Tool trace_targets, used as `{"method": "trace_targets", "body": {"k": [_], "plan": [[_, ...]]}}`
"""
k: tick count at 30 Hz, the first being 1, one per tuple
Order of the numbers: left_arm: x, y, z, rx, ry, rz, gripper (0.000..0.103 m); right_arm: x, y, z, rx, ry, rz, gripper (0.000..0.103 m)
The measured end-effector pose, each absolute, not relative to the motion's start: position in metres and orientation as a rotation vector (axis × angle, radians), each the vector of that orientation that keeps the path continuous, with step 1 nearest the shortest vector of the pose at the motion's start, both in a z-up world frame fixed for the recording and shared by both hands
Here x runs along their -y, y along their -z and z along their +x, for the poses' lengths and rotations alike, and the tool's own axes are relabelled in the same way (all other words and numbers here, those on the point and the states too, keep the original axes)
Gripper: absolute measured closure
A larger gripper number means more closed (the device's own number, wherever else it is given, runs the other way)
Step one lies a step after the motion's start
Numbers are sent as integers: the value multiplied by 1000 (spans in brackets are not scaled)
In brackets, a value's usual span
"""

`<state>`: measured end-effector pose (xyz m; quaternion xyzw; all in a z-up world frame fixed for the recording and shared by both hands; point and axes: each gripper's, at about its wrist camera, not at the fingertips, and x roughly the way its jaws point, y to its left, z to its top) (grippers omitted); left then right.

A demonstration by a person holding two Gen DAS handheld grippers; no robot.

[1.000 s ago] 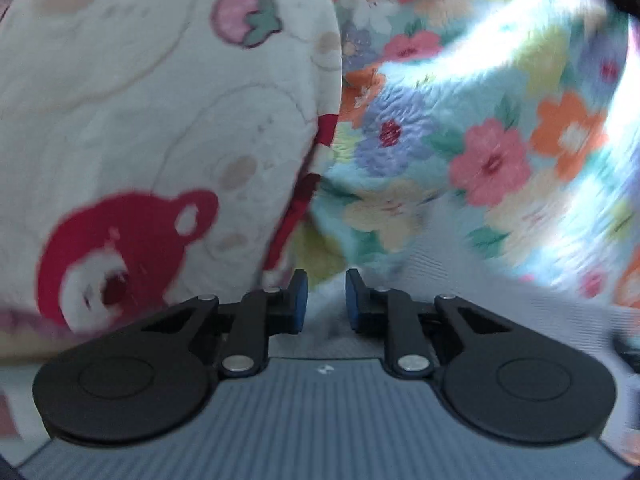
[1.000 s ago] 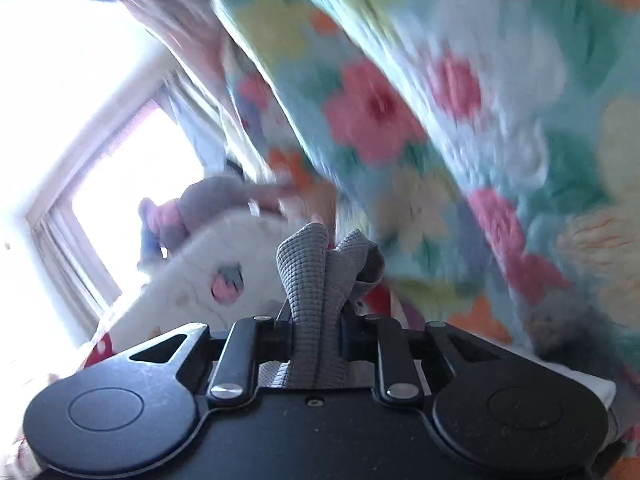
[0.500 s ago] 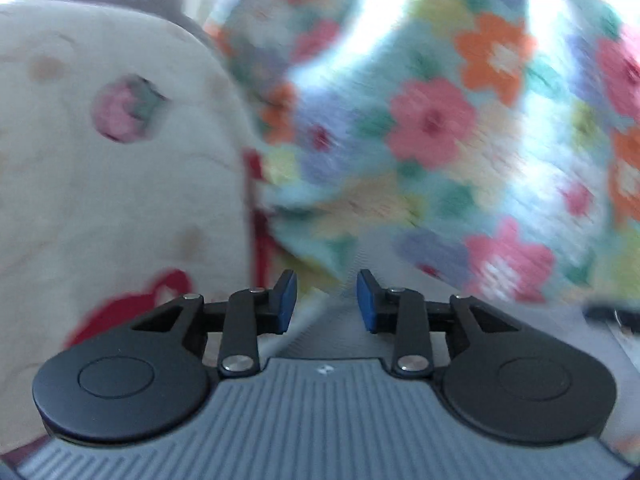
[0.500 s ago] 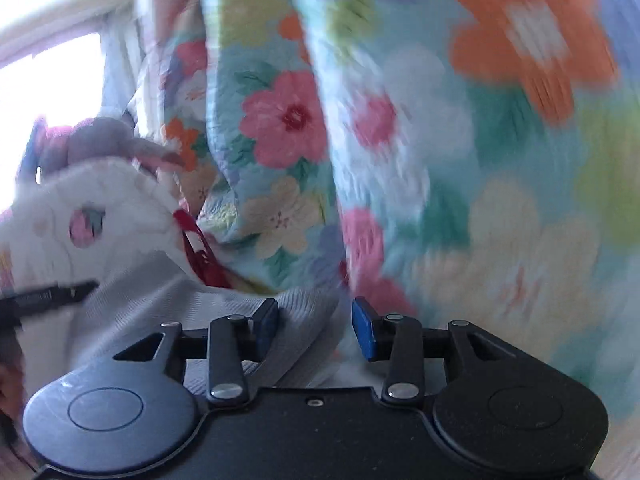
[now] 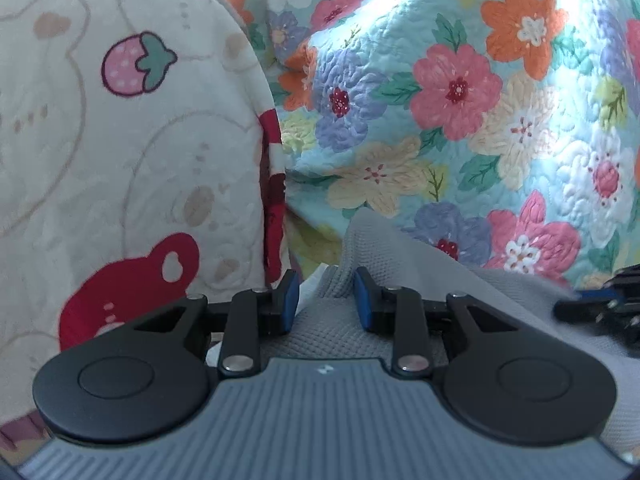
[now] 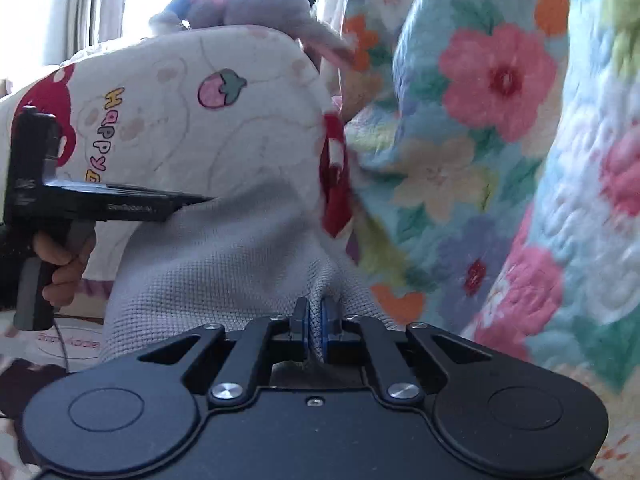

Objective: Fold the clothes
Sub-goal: 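Lift the folded shirt with both grippers and carry it toward the clothes stack, then lower the folded shirt onto the clothes stack and open both grippers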

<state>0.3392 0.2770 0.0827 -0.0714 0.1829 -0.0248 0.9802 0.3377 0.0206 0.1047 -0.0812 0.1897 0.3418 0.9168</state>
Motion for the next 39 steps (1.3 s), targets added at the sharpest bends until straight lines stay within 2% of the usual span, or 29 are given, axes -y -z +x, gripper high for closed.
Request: {"method": "trace_targets", "body": {"k": [2,5,7,10,12,15,16,17,18,21,27,30,33,34,35,36,38,39], "plan": [[-277,-81,338,-365,47,-148,72,-4,-106,332,-357,-638,-57,99],[-273,-79,338,-363,38,-136,69,9,-87,343,-466,-551,35,99],[-269,-79,338,-365,12,-102,64,3,-80,340,-478,-517,-37,95],[-266,-84,331,-323,-40,-64,62,-1,-89,331,-448,-433,-62,78],[-264,-89,322,-266,-65,-34,66,-9,-97,321,-391,-339,-91,67],[-266,-95,310,-194,-31,-49,68,-14,-112,289,-294,-392,-50,65],[-264,-95,312,-216,8,-42,77,-17,-114,279,-295,-466,-50,61],[-262,-95,314,-237,47,-36,87,-22,-113,272,-310,-526,-74,54],[-261,-95,316,-259,86,-29,91,-28,-113,265,-326,-586,-99,51],[-245,-84,338,-401,14,71,96,-38,-100,254,-385,-682,-150,49],[-253,-72,361,-480,-18,42,101,-19,-75,260,-431,-733,-32,48],[-261,-72,358,-476,-10,-52,101,-19,-73,258,-434,-729,-36,48],[-259,-73,354,-467,-84,-47,93,-22,-75,247,-401,-687,-29,45],[-262,-74,351,-466,-124,-53,87,-19,-75,249,-364,-651,-9,36],[-265,-76,347,-464,-164,-59,85,-16,-75,255,-322,-610,22,23],[-268,-77,343,-463,-205,-64,85,-11,-76,264,-301,-585,71,19],[-279,-84,327,-464,-222,-138,80,0,-78,292,-345,-555,182,22],[-283,-88,321,-467,-214,-157,77,3,-76,306,-381,-531,197,30]]}}
